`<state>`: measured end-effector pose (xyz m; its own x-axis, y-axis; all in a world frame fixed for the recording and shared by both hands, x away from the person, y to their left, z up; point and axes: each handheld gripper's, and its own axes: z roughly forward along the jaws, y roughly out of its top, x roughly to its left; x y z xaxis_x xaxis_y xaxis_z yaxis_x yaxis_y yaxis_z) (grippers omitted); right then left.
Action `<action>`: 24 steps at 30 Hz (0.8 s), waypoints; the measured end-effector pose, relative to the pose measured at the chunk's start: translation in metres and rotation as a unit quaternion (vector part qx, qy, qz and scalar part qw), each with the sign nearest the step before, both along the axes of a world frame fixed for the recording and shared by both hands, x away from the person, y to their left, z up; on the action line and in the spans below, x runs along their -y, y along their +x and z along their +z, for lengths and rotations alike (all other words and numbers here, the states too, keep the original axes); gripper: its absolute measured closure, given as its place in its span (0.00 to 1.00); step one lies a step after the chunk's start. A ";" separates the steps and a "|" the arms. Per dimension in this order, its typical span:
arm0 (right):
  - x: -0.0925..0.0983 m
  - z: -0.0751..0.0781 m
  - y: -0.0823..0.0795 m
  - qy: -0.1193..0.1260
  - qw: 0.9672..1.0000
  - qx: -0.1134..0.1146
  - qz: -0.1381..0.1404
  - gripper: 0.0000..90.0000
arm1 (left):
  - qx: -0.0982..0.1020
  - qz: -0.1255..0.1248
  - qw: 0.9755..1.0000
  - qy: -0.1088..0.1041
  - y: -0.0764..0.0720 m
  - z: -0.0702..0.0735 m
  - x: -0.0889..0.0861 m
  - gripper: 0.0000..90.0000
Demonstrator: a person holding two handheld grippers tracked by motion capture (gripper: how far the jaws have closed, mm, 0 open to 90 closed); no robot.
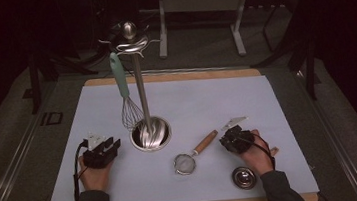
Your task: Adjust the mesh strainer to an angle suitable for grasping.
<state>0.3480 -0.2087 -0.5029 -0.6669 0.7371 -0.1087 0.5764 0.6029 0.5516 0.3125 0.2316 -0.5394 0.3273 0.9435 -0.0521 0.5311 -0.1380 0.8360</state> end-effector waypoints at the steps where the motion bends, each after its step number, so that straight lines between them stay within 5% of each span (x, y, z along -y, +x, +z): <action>1: -0.003 -0.001 0.003 -0.003 1.000 -0.006 0.002 0.93 | -0.001 0.000 1.000 0.000 0.000 0.000 0.000 0.74; 8: -0.017 -0.007 0.018 -0.027 0.999 -0.035 0.000 0.95 | -0.003 0.001 1.000 0.001 0.001 0.000 0.000 0.75; 13: -0.025 -0.006 0.027 -0.036 0.999 -0.036 0.000 0.95 | -0.002 0.001 1.000 0.009 0.000 0.000 0.002 0.75; 24: -0.043 -0.005 0.051 -0.023 0.998 -0.060 -0.002 0.95 | -0.003 0.002 1.000 0.005 0.001 0.000 0.001 0.75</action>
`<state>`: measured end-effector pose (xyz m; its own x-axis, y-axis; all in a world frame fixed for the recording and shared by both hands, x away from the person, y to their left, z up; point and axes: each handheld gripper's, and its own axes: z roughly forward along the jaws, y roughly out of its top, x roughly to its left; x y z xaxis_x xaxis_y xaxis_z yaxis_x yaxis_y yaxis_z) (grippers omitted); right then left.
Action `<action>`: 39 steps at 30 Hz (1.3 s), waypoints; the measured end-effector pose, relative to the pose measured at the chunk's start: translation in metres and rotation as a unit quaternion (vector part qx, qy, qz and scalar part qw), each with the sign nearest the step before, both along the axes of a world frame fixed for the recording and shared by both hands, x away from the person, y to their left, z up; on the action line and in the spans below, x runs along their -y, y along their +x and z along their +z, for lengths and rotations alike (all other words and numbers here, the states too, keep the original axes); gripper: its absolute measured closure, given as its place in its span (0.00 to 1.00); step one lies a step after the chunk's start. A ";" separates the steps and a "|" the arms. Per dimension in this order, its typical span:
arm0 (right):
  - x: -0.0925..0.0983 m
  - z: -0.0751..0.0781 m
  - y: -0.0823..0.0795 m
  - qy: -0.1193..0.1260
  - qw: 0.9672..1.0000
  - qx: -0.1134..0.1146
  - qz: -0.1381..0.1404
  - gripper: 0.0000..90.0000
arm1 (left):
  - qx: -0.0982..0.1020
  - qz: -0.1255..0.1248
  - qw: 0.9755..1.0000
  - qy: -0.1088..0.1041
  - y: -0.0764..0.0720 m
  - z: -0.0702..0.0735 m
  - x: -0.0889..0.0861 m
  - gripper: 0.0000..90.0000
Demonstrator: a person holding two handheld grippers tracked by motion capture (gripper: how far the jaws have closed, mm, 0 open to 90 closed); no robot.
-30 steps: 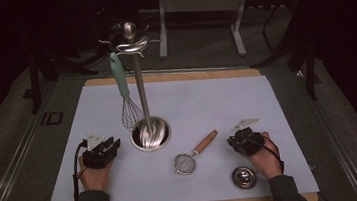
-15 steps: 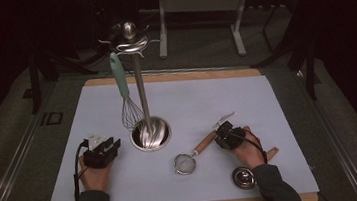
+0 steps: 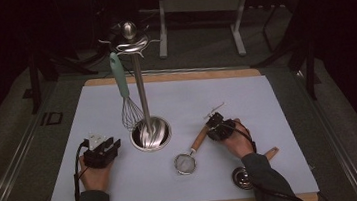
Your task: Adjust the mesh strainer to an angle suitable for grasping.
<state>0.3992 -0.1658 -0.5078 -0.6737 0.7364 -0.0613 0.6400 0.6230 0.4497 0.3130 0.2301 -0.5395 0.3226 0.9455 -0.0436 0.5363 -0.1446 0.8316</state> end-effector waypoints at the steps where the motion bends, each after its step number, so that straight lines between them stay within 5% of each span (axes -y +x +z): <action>1: -0.004 0.000 0.003 0.005 1.000 -0.004 -0.006 0.95 | 0.000 0.000 1.000 0.001 0.000 0.000 0.000 0.75; 8: -0.033 0.001 0.014 0.012 1.000 -0.013 -0.001 0.95 | 0.000 0.001 1.000 0.002 0.000 0.000 0.001 0.75; 16: -0.064 0.003 0.007 0.009 0.999 -0.018 0.044 0.88 | 0.001 0.000 1.000 0.004 0.000 0.000 0.001 0.75; 21: -0.063 0.012 0.002 0.051 0.998 -0.013 0.026 0.65 | -0.001 -0.001 1.000 0.012 0.000 0.000 0.002 0.74; 26: -0.062 0.016 -0.001 0.081 0.997 -0.013 0.011 0.57 | -0.002 -0.001 1.000 0.015 0.000 0.000 0.003 0.74; 29: -0.063 0.012 -0.003 0.124 0.991 -0.056 -0.011 0.53 | -0.003 -0.002 1.000 0.018 0.000 0.000 0.003 0.74; 36: -0.073 -0.001 -0.005 0.099 0.991 -0.091 -0.009 0.48 | -0.003 -0.003 1.000 0.018 0.000 0.000 0.003 0.74; 39: -0.075 0.001 -0.007 0.073 0.993 -0.090 0.010 0.58 | -0.002 -0.003 1.000 0.018 0.000 0.000 0.004 0.74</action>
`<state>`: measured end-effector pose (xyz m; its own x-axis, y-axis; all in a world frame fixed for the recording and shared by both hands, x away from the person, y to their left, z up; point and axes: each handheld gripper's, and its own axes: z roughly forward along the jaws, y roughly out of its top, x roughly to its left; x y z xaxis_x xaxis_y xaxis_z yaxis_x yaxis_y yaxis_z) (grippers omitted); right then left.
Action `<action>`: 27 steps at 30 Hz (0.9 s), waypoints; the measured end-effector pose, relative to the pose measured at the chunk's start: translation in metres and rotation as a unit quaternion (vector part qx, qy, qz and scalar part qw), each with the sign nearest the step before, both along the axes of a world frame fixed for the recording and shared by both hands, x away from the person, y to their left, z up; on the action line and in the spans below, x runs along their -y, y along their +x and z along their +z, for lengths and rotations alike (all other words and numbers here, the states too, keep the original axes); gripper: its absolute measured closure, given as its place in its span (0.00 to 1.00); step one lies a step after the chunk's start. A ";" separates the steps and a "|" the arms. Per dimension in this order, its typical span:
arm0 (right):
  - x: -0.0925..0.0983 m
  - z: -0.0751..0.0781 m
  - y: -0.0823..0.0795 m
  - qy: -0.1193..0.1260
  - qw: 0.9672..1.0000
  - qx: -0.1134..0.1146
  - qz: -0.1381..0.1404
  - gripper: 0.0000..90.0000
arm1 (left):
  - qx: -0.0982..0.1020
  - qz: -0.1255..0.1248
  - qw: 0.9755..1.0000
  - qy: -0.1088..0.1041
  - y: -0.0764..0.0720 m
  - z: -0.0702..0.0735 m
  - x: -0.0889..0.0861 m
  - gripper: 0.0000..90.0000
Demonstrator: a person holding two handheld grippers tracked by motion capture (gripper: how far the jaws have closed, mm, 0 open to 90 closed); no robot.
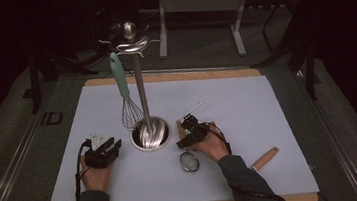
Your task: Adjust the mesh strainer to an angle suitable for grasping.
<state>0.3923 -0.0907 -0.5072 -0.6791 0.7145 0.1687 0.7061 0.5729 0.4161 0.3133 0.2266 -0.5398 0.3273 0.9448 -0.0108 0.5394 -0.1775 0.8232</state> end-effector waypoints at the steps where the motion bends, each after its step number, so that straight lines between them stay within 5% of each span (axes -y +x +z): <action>1: 0.000 0.001 -0.001 -0.016 1.000 0.006 0.013 0.61 | 0.000 0.000 1.000 0.000 0.000 0.000 0.000 0.74; 11: 0.013 0.006 -0.002 -0.060 0.997 0.023 0.034 0.79 | -0.001 0.000 1.000 0.002 0.000 0.000 0.000 0.74; 17: 0.027 0.011 -0.001 -0.088 0.995 0.040 0.036 0.79 | -0.003 0.000 1.000 0.006 0.001 0.000 0.001 0.74; 22: 0.033 0.017 -0.002 -0.049 0.998 0.021 0.040 0.68 | -0.003 0.001 1.000 0.007 0.001 0.000 0.001 0.73; 27: 0.032 0.022 -0.003 -0.040 0.998 0.003 0.056 0.66 | -0.003 0.000 1.000 0.007 0.001 0.000 0.001 0.73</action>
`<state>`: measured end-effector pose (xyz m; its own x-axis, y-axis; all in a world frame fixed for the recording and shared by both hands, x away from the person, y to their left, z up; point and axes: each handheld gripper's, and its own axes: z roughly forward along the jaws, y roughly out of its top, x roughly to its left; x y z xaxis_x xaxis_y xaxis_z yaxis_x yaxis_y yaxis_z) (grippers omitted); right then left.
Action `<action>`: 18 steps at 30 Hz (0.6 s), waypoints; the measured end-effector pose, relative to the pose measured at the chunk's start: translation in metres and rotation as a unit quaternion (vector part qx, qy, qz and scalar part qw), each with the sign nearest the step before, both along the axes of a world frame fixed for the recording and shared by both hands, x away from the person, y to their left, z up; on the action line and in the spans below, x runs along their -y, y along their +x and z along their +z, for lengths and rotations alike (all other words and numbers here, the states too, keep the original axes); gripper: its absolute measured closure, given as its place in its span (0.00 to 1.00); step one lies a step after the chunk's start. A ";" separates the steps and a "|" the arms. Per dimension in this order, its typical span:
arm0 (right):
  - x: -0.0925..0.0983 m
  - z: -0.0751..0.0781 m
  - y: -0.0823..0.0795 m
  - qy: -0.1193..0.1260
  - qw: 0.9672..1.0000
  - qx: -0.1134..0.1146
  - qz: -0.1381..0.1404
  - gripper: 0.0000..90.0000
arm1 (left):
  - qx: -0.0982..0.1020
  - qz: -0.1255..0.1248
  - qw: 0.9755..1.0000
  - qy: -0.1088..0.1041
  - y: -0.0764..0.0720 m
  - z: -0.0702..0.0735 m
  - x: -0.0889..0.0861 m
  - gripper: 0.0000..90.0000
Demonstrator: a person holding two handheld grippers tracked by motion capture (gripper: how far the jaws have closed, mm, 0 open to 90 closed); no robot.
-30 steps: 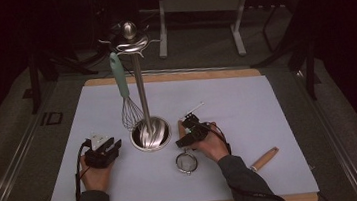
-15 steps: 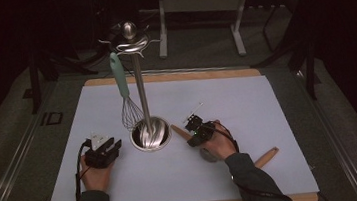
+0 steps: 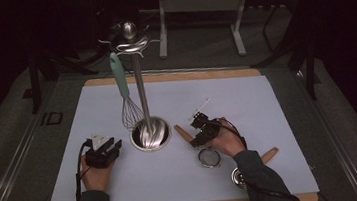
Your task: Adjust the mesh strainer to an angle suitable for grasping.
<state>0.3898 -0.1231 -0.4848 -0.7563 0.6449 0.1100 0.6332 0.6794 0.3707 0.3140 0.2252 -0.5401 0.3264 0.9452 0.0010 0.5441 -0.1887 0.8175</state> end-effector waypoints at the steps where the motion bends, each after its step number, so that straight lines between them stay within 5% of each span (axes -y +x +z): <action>1: 0.000 -0.001 0.001 -0.003 1.000 -0.008 0.001 0.66 | 0.000 0.000 1.000 0.000 0.000 0.000 0.000 0.73; 6: -0.004 -0.011 0.003 -0.008 0.999 -0.051 0.008 0.66 | -0.001 0.001 1.000 0.000 0.000 0.000 0.000 0.73; 13: -0.010 -0.007 0.004 0.019 0.998 -0.066 0.016 0.68 | 0.000 0.002 1.000 0.000 0.000 0.000 0.000 0.72; 18: -0.017 -0.013 0.005 -0.015 0.996 -0.082 0.014 0.70 | 0.000 0.001 1.000 0.001 0.000 0.000 0.000 0.72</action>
